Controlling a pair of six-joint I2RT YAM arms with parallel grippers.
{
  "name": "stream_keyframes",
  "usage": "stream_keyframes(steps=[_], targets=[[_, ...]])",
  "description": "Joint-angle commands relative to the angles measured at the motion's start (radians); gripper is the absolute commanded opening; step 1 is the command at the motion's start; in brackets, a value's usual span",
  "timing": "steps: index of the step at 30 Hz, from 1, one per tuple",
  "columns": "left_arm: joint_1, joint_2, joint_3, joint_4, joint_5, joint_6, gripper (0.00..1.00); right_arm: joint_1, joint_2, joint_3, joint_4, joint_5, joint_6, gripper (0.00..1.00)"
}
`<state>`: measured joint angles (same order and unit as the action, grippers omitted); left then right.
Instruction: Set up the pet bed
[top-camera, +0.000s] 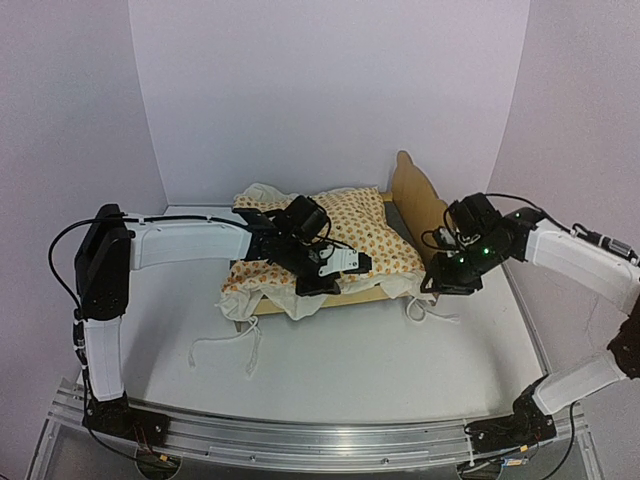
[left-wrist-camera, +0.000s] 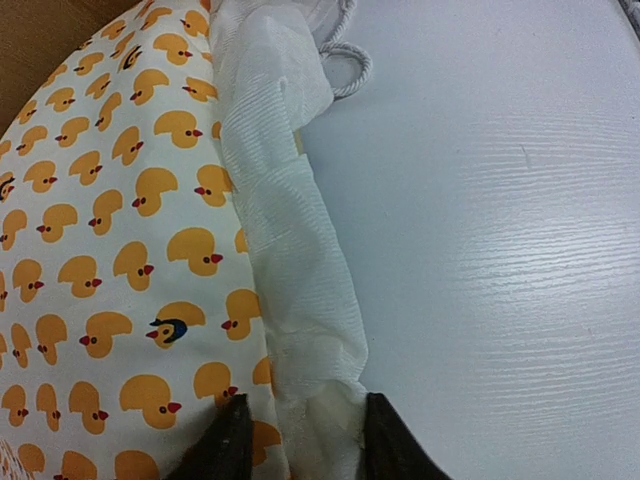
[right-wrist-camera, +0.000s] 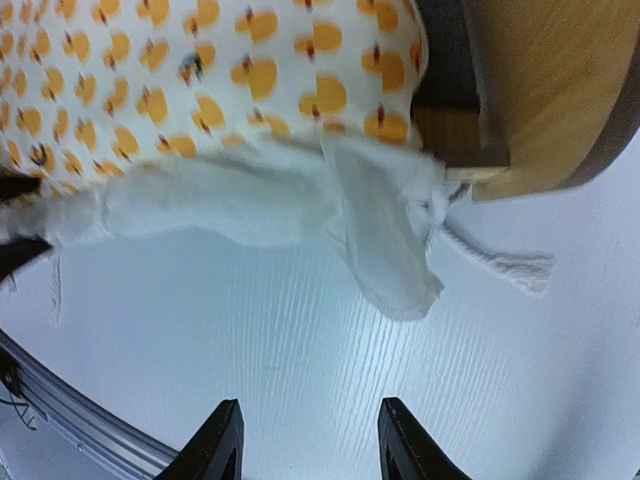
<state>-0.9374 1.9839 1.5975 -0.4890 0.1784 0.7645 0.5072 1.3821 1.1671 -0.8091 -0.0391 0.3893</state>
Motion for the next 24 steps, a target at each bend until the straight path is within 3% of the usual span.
stream_keyframes(steps=[1, 3, 4, 16, 21, 24], targets=[[-0.003, -0.017, 0.06, 0.032, -0.036, -0.049, 0.18, 0.0, -0.115, -0.201, 0.231, -0.091, 0.015, 0.44], [0.004, -0.014, 0.079, 0.019, -0.051, -0.059, 0.03, 0.0, -0.137, -0.278, 0.301, -0.059, 0.041, 0.43], [0.01, -0.012, 0.093, 0.01, -0.053, -0.066, 0.0, -0.001, -0.145, -0.313, 0.328, -0.038, 0.052, 0.42], [0.179, -0.055, 0.129, -0.047, -0.074, -0.061, 0.0, -0.012, -0.089, -0.375, 0.457, 0.168, 0.004, 0.28], [0.207, -0.065, 0.129, -0.041, -0.085, -0.056, 0.0, -0.011, -0.058, -0.413, 0.564, 0.121, -0.064, 0.28], [0.22, -0.064, 0.14, -0.037, -0.096, -0.054, 0.0, -0.001, -0.029, -0.415, 0.629, 0.048, -0.14, 0.32]])
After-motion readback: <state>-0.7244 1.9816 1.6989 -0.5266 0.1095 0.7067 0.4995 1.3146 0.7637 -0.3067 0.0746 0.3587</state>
